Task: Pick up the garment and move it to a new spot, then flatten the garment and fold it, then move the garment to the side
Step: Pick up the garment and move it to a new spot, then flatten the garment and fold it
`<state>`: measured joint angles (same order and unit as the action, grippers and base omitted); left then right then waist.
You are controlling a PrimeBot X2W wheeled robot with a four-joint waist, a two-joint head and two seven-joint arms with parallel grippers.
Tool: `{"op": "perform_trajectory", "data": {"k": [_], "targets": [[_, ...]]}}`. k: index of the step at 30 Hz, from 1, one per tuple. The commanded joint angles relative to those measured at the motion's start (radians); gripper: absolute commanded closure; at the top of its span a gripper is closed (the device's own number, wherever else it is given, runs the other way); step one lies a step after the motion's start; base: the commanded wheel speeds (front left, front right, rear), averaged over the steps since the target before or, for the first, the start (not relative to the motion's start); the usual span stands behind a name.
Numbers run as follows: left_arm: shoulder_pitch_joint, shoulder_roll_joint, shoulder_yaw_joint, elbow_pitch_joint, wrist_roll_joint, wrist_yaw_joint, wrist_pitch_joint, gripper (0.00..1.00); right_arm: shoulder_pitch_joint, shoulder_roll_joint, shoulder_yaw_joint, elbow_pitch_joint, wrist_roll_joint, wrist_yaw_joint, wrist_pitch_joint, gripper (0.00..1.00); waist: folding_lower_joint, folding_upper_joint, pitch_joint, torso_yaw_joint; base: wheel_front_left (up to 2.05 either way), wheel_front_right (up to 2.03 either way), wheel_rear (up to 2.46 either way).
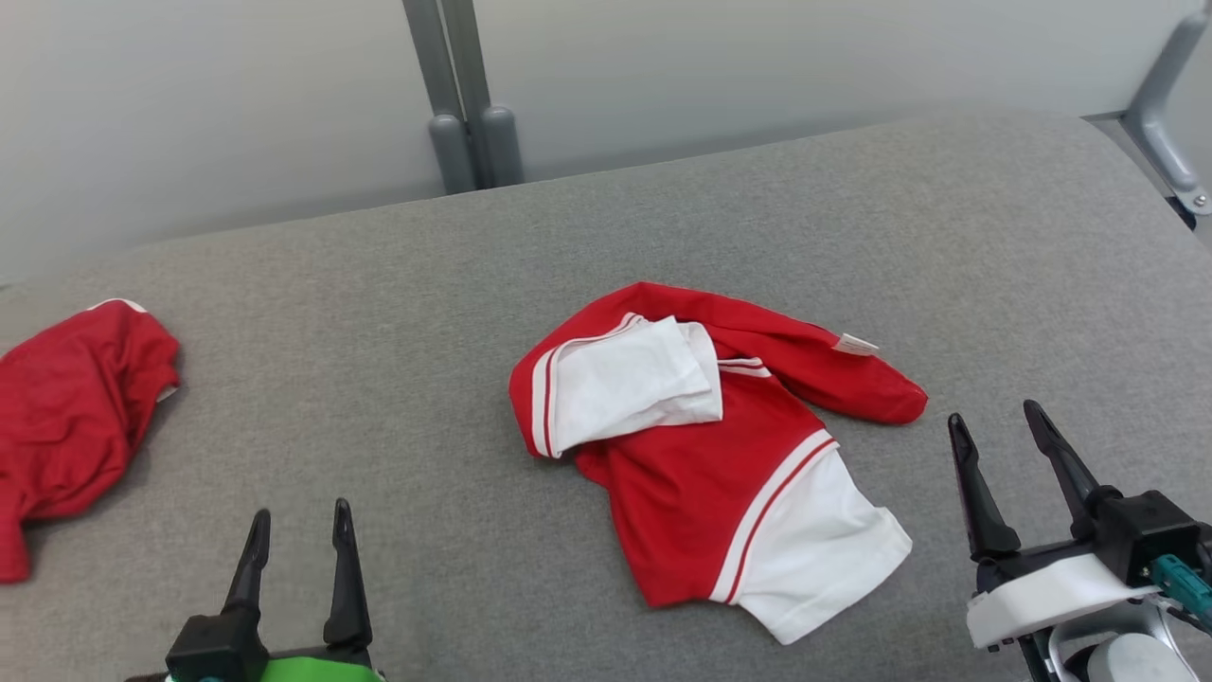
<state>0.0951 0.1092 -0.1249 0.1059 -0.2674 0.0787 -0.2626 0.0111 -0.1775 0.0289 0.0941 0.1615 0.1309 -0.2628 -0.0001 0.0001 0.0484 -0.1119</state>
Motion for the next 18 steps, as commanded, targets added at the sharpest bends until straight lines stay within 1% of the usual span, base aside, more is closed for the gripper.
{"op": "perform_trajectory", "data": {"k": [1, 6, 11, 18], "targets": [[0.026, -0.007, 0.021, 0.002, 0.018, -0.011, -0.003, 0.0, 0.02, -0.005, -0.013, -0.004, -0.01, 0.0, -0.003, 0.0, 0.0001, -0.0001, -0.03, 0.051, 0.0, 0.0, 0.0], [0.078, -0.026, 0.09, 0.014, 0.078, -0.036, -0.003, 0.0, 0.051, 0.004, -0.042, 0.015, -0.011, 0.0, -0.003, 0.0, 0.0001, -0.0001, -0.046, 0.078, 0.0, 0.0, 0.0], [0.111, -0.044, 0.136, 0.011, 0.123, -0.075, -0.003, 0.0, 0.074, 0.025, -0.078, 0.042, -0.018, 0.0, -0.003, 0.0, 0.0001, -0.0001, -0.06, 0.088, 0.0, 0.0, 0.0], [0.111, -0.055, 0.166, -0.005, 0.133, -0.117, -0.003, 0.0, 0.073, 0.046, -0.087, 0.06, -0.026, 0.0, -0.003, 0.0, 0.0001, -0.0001, -0.063, 0.084, 0.0, 0.0, 0.0]]}}
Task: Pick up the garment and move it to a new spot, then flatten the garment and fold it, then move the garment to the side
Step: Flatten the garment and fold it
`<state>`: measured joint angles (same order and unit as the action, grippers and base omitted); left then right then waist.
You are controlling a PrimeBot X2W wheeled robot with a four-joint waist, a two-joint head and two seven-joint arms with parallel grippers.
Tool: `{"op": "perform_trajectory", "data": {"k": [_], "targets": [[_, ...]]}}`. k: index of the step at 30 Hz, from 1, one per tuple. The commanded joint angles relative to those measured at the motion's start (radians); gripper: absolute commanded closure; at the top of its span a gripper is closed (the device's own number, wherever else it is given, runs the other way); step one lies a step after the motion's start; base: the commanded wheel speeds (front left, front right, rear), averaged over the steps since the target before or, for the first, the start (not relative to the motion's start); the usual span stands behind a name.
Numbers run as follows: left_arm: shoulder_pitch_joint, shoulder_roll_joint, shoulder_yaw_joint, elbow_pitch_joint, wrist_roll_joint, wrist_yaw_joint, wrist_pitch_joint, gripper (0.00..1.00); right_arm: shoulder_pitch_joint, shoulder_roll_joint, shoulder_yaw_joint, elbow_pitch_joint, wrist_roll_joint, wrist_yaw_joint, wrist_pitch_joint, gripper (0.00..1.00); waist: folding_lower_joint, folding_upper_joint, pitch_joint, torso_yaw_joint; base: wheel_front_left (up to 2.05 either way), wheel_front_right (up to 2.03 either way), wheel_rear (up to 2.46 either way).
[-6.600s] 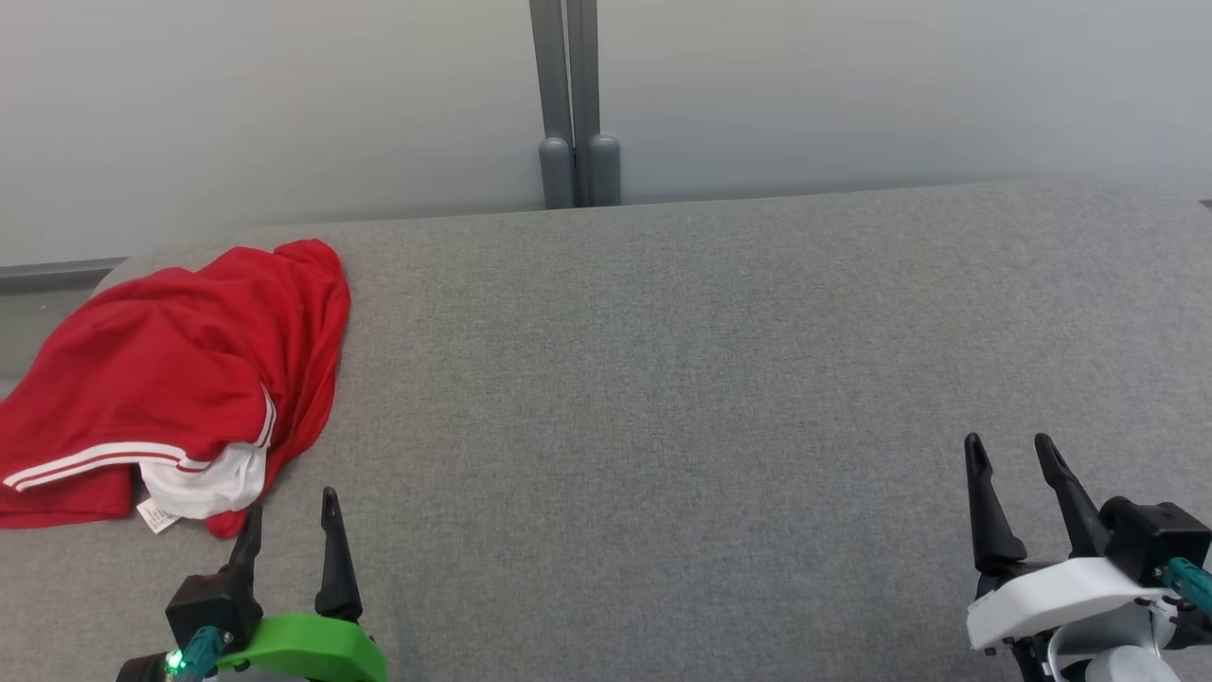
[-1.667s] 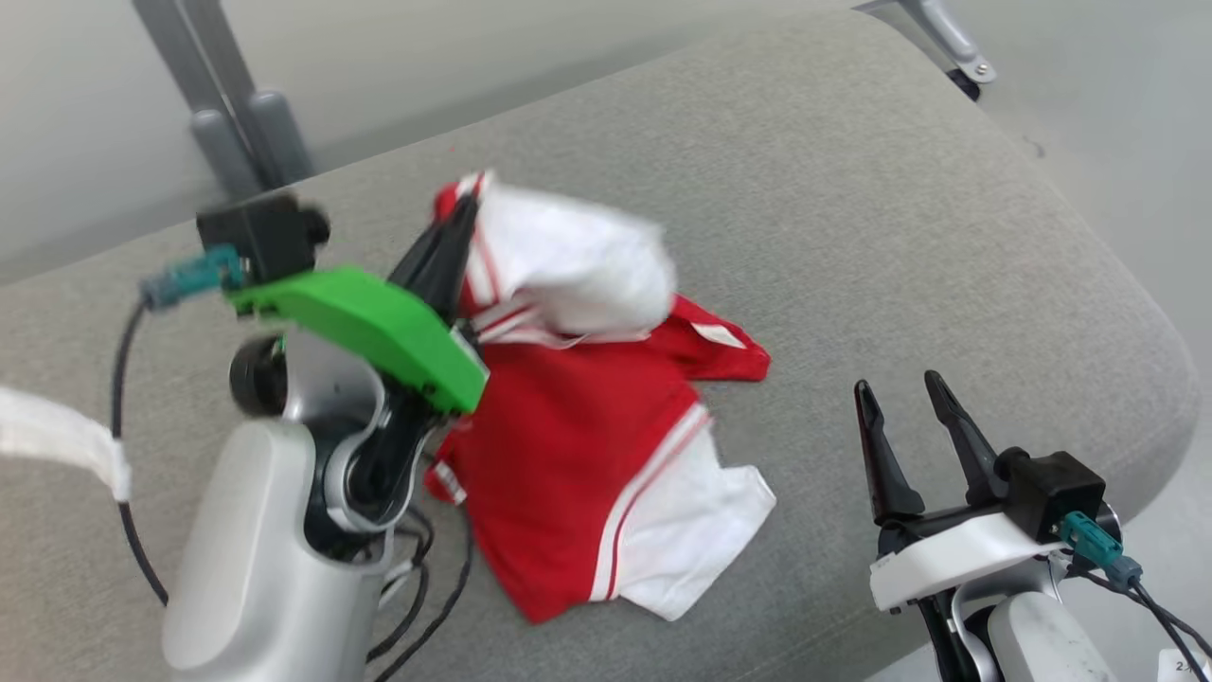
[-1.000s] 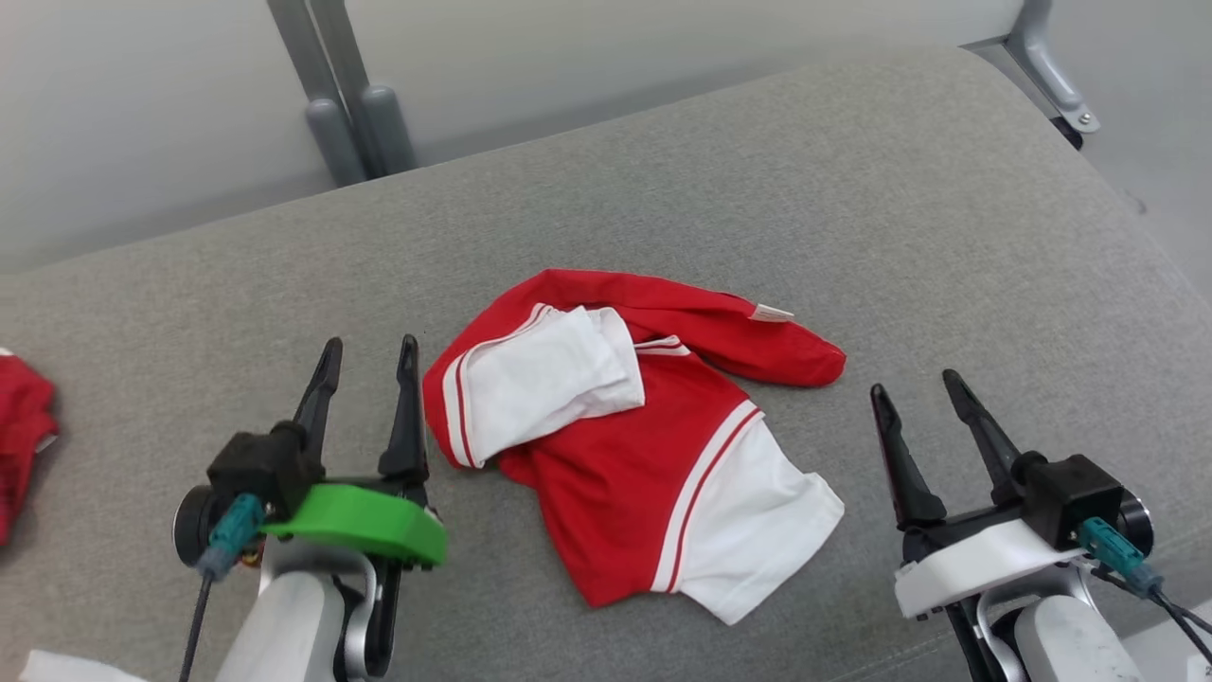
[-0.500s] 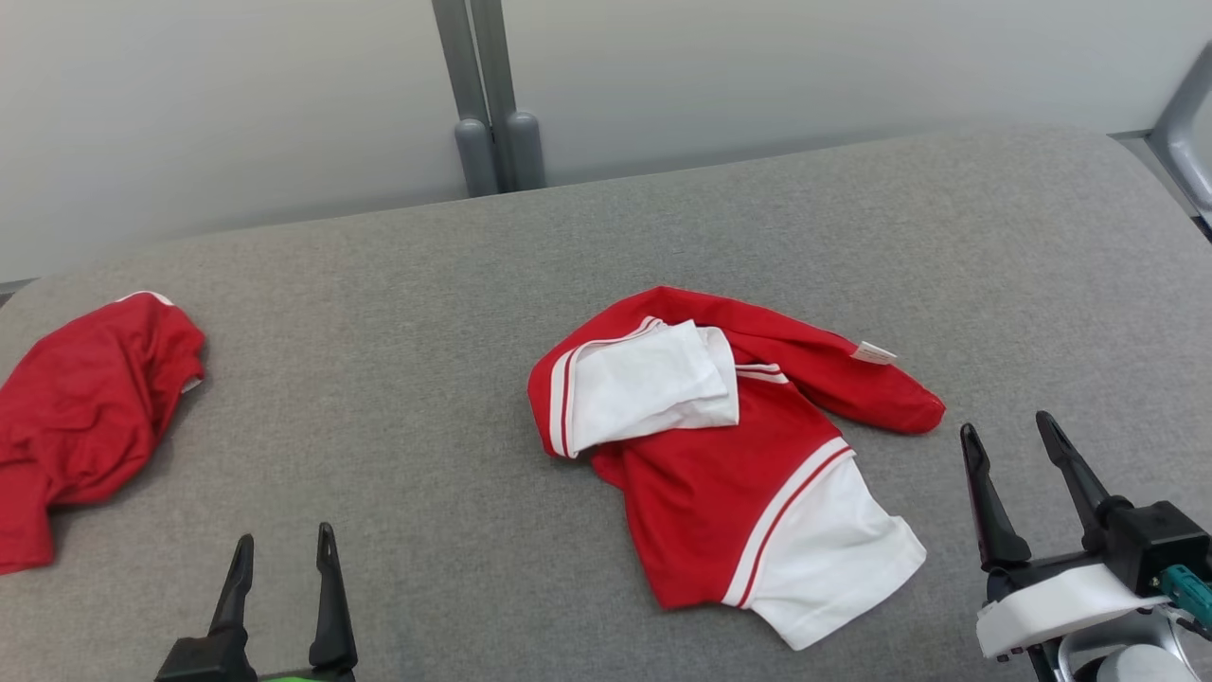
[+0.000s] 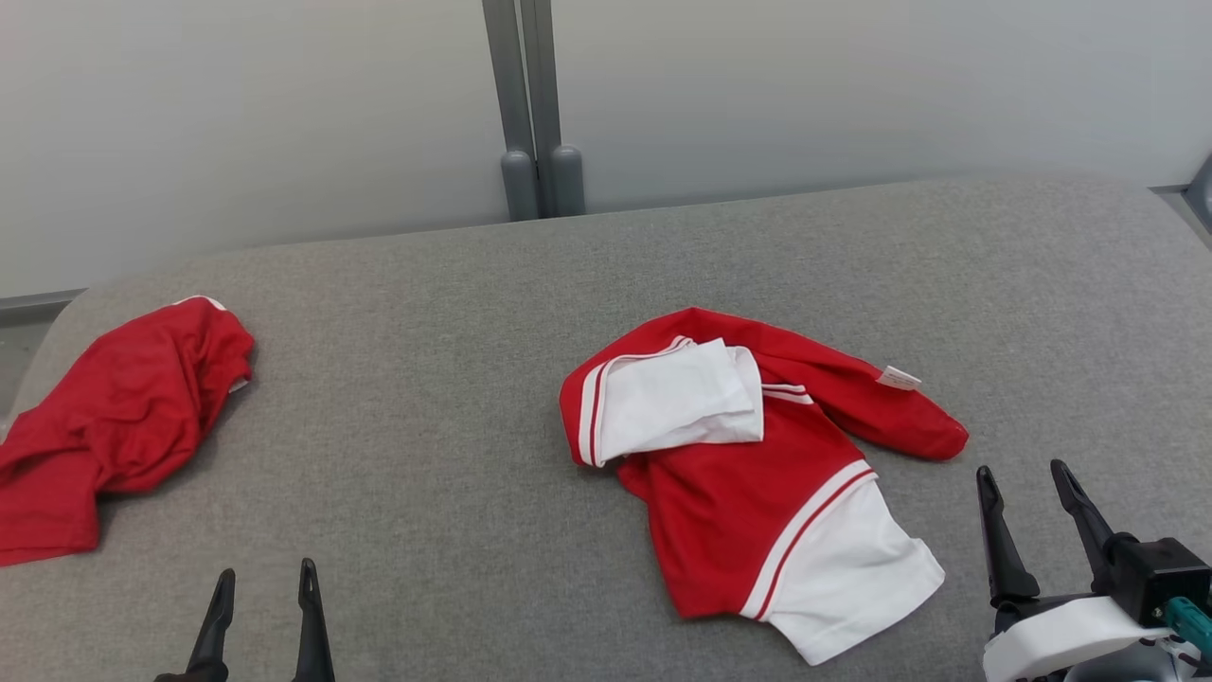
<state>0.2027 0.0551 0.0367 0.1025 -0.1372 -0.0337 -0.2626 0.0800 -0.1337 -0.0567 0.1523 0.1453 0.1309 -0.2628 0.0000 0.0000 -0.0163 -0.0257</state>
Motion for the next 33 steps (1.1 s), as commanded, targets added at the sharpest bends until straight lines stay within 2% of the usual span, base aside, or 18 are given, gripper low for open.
{"op": "perform_trajectory", "data": {"k": [1, 10, 14, 19, 25, 28, 33], "targets": [[0.001, -0.002, 0.007, 0.0, 0.004, -0.01, -0.003, 0.0, 0.001, 0.003, -0.001, 0.002, -0.009, 0.0, -0.003, 0.0, 0.0, 0.0, 0.002, -0.004, 0.0, 0.0, 0.0], [-0.013, -0.005, 0.019, 0.02, 0.003, -0.035, -0.003, 0.0, -0.019, 0.005, 0.01, 0.006, -0.008, 0.0, -0.003, 0.0, 0.0, 0.0, 0.011, -0.017, 0.0, 0.0, 0.0], [-0.021, -0.005, 0.01, 0.023, -0.008, -0.028, -0.003, 0.0, -0.024, 0.003, 0.008, 0.002, -0.005, 0.0, -0.003, 0.0, 0.0, 0.0, 0.013, -0.023, 0.0, 0.0, 0.0], [-0.07, -0.005, -0.041, -0.013, -0.008, -0.035, -0.003, 0.0, -0.041, 0.0, -0.002, -0.01, 0.001, 0.0, -0.003, 0.0, 0.0, 0.0, 0.029, -0.051, 0.0, 0.0, 0.0], [-0.188, -0.005, -0.251, -0.006, 0.011, -0.06, -0.002, 0.0, -0.071, -0.005, -0.008, -0.023, -0.001, 0.0, -0.003, 0.0, 0.0, 0.0, 0.054, -0.131, 0.0, 0.0, 0.0], [-0.274, -0.003, -0.404, 0.053, 0.009, -0.072, -0.002, 0.0, -0.086, -0.001, -0.007, -0.031, 0.005, 0.0, -0.003, 0.0, 0.0, 0.0, 0.085, -0.182, 0.0, 0.0, 0.0], [-0.445, -0.001, -0.629, 0.19, -0.051, -0.075, 0.078, 0.0, -0.124, 0.01, 0.003, -0.041, 0.017, 0.0, -0.003, 0.0, 0.0, 0.0, 0.161, -0.272, 0.0, 0.0, 0.0]]}}
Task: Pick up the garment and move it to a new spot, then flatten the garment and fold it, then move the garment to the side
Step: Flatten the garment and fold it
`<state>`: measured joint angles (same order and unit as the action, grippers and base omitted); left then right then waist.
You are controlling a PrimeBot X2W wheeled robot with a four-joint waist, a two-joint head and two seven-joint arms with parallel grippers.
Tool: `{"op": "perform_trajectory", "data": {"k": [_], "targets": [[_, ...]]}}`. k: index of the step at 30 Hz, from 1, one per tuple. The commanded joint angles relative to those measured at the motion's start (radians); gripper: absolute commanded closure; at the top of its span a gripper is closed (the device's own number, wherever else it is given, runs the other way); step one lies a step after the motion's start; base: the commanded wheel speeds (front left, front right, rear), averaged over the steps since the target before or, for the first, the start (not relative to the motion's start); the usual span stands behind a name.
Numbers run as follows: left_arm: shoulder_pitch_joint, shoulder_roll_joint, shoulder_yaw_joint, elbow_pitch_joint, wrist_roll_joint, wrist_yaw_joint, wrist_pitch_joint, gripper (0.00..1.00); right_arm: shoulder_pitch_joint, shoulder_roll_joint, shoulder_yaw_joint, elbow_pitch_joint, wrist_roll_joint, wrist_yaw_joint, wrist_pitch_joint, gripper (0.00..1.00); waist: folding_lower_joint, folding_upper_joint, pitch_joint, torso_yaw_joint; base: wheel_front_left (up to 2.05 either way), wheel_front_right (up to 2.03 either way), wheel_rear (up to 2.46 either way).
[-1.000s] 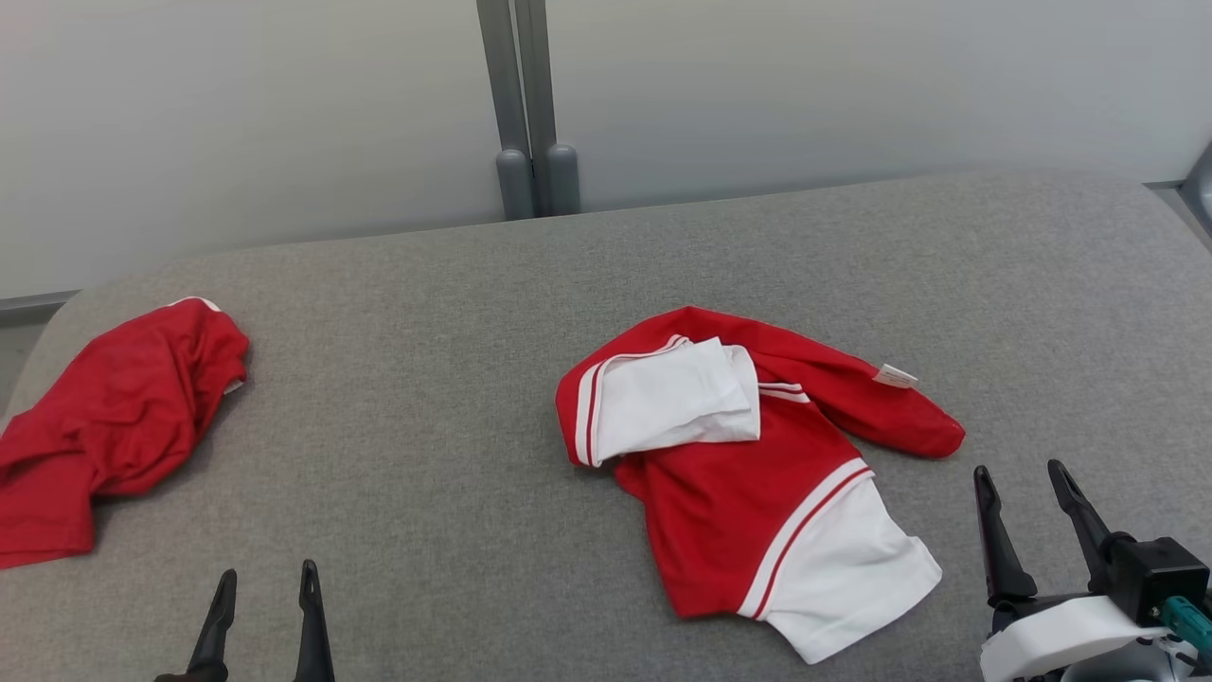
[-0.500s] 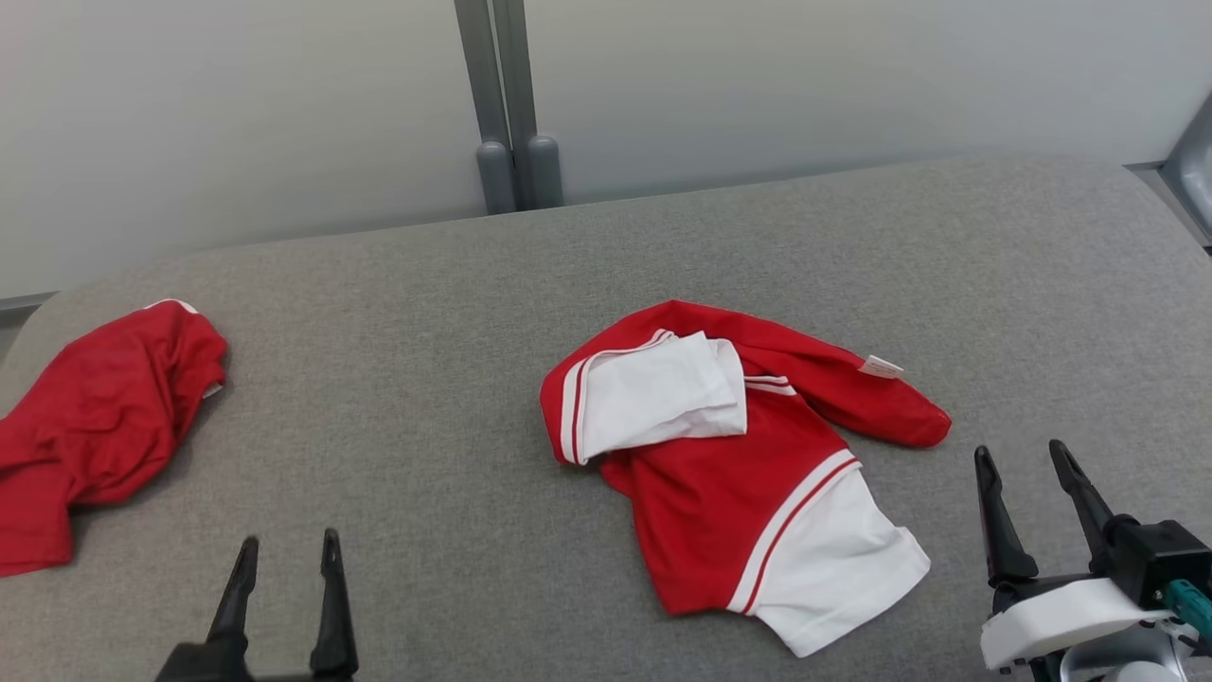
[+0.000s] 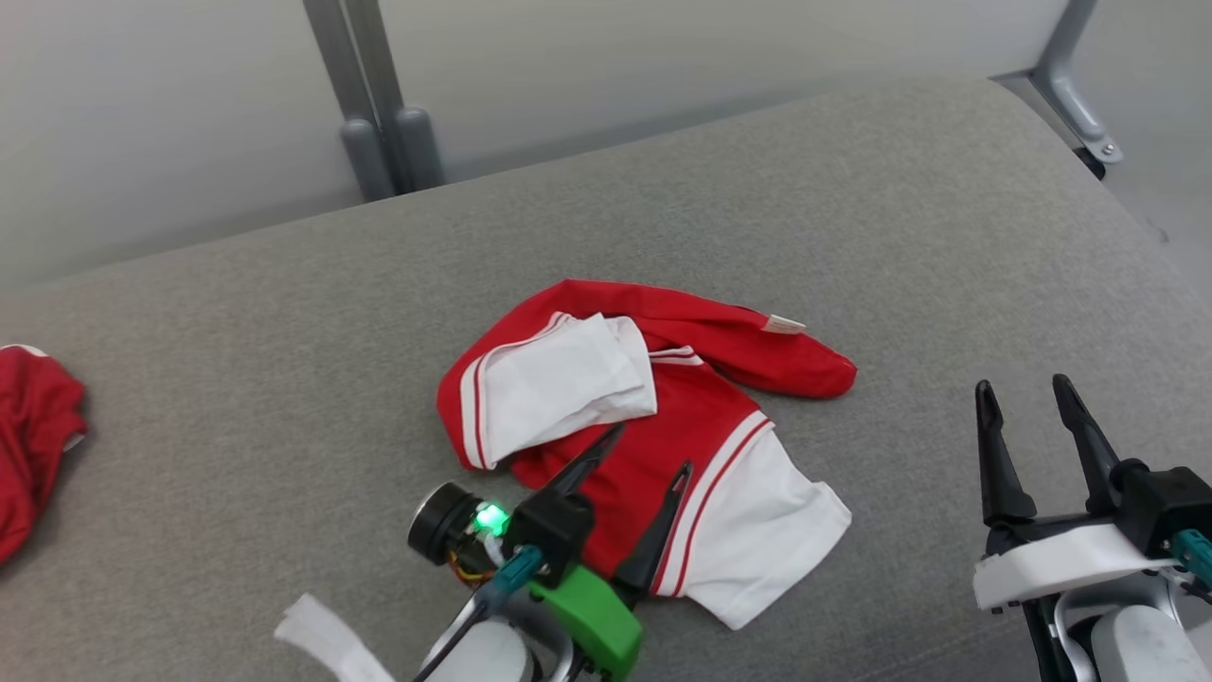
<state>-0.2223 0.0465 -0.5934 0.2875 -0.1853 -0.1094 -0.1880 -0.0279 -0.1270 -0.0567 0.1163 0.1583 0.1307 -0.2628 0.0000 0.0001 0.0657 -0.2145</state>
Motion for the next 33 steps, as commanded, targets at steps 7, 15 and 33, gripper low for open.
{"op": "perform_trajectory", "data": {"k": [7, 15, 33], "targets": [[-0.202, 0.007, -0.213, 0.178, -0.095, 0.027, 0.107, 0.0, -0.051, 0.033, -0.001, 0.0, 0.023, 0.0, -0.003, 0.0, 0.0, -0.0001, 0.16, -0.213, 0.0, 0.0, 0.0], [-0.292, 0.008, -0.329, 0.35, -0.136, 0.098, 0.16, 0.0, -0.062, 0.059, -0.013, 0.013, 0.041, 0.0, -0.003, 0.0, 0.0, -0.0001, 0.189, -0.297, 0.0, 0.0, 0.0], [-0.309, 0.032, -0.21, 0.077, -0.338, 0.232, 0.026, 1.0, -0.01, 0.067, -0.043, 0.02, 0.04, 0.0, -0.003, 0.0, 0.0, -0.0001, 0.119, -0.201, 0.0, 0.0, 0.0]]}}
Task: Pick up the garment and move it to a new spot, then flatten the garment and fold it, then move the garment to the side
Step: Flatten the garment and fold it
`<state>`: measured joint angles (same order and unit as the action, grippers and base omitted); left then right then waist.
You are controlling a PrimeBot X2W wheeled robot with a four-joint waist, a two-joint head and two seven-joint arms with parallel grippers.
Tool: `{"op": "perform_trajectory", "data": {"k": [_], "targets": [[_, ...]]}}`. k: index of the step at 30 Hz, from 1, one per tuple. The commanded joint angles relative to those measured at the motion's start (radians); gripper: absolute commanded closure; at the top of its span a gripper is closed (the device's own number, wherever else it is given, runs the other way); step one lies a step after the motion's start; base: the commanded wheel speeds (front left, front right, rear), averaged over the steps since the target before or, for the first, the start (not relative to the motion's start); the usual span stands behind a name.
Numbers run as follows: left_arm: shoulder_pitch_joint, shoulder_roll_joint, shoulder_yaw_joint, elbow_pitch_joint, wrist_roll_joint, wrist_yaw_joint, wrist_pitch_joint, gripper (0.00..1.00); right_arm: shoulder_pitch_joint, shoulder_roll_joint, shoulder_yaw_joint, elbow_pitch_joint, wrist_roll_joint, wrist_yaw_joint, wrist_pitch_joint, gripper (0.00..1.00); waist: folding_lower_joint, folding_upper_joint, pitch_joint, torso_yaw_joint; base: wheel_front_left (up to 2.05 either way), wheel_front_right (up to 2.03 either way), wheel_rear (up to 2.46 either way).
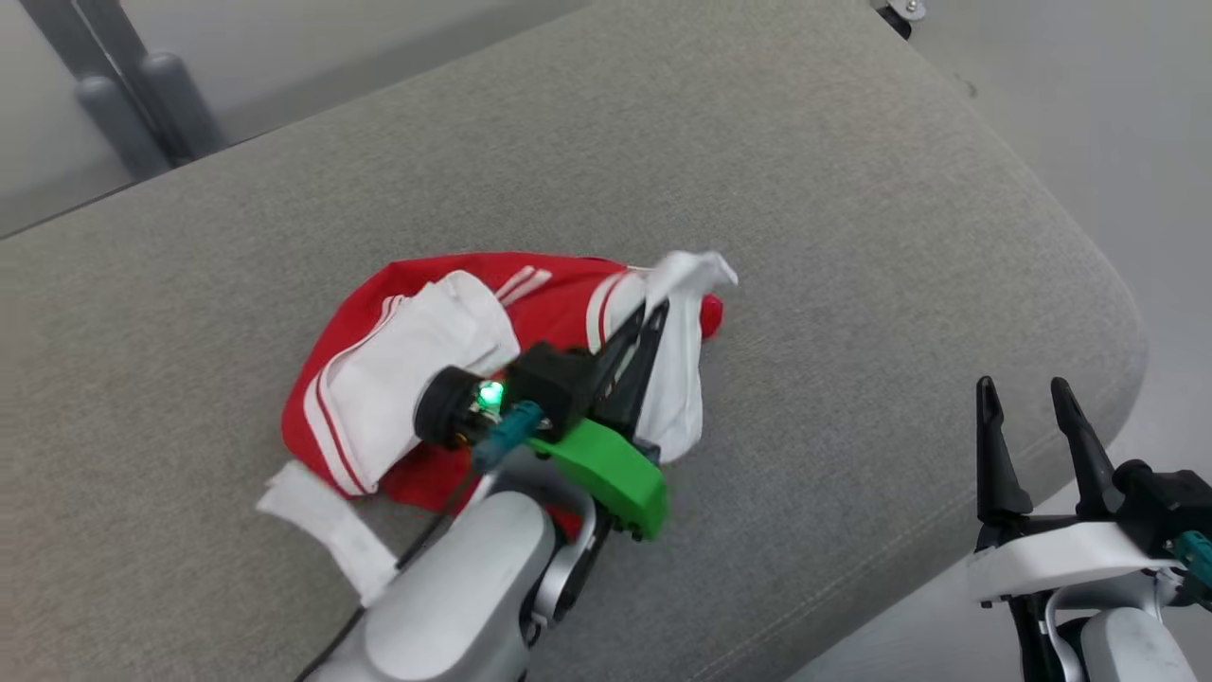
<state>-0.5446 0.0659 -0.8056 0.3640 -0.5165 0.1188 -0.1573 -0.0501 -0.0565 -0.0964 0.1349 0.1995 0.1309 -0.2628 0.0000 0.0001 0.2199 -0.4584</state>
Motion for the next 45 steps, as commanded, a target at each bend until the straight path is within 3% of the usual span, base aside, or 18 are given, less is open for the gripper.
{"op": "perform_trajectory", "data": {"k": [1, 7, 12, 14, 20, 24, 36, 41, 45], "targets": [[0.031, 0.027, 0.028, -0.073, -0.022, 0.021, -0.01, 1.0, 0.015, -0.006, -0.006, 0.001, -0.001, 0.0, -0.003, 0.0, 0.0, -0.0001, -0.042, 0.059, 0.0, 0.0, 0.0], [0.105, 0.139, 0.187, -0.477, -0.075, 0.128, 0.001, 1.0, 0.025, -0.017, 0.002, 0.003, -0.001, 0.0, -0.003, 0.0, 0.0, -0.0001, -0.074, 0.134, 0.0, 0.0, 0.0], [0.163, 0.224, 0.339, -0.708, -0.119, 0.203, 0.002, 1.0, 0.033, -0.026, 0.01, 0.006, -0.005, 0.0, -0.003, 0.0, 0.0, -0.0001, -0.101, 0.187, 0.0, 0.0, 0.0], [0.177, 0.25, 0.388, -0.757, -0.141, 0.214, 0.006, 1.0, 0.035, -0.03, 0.011, 0.007, -0.005, 0.0, -0.003, 0.0, 0.0, -0.0001, -0.109, 0.205, 0.0, 0.0, 0.0], [0.181, 0.33, 0.508, -0.824, -0.2, 0.205, 0.028, 1.0, 0.021, -0.035, 0.031, 0.013, -0.008, 0.0, -0.003, 0.0, 0.0, -0.0001, -0.127, 0.241, 0.0, 0.0, 0.0], [0.169, 0.346, 0.556, -0.827, -0.239, 0.194, 0.035, 1.0, 0.015, -0.034, 0.038, 0.017, -0.007, 0.0, -0.003, 0.0, 0.0, -0.0001, -0.134, 0.25, 0.0, 0.0, 0.0], [0.073, 0.423, 0.631, -0.823, -0.258, 0.177, 0.077, 1.0, 0.03, -0.037, 0.058, 0.026, 0.0, 0.0, -0.003, 0.0, 0.0, -0.0001, -0.138, 0.248, 0.0, 0.0, 0.0], [-0.005, 0.449, 0.617, -0.825, -0.264, 0.162, 0.132, 1.0, 0.017, -0.04, 0.067, 0.027, 0.0, 0.0, -0.003, 0.0, 0.0, -0.0001, -0.135, 0.236, 0.0, 0.0, 0.0], [-0.041, 0.415, 0.548, -0.789, -0.28, 0.145, 0.177, 1.0, 0.006, -0.036, 0.072, 0.025, 0.003, 0.0, -0.003, 0.0, 0.0, -0.0001, -0.119, 0.224, 0.0, 0.0, 0.0]]}}
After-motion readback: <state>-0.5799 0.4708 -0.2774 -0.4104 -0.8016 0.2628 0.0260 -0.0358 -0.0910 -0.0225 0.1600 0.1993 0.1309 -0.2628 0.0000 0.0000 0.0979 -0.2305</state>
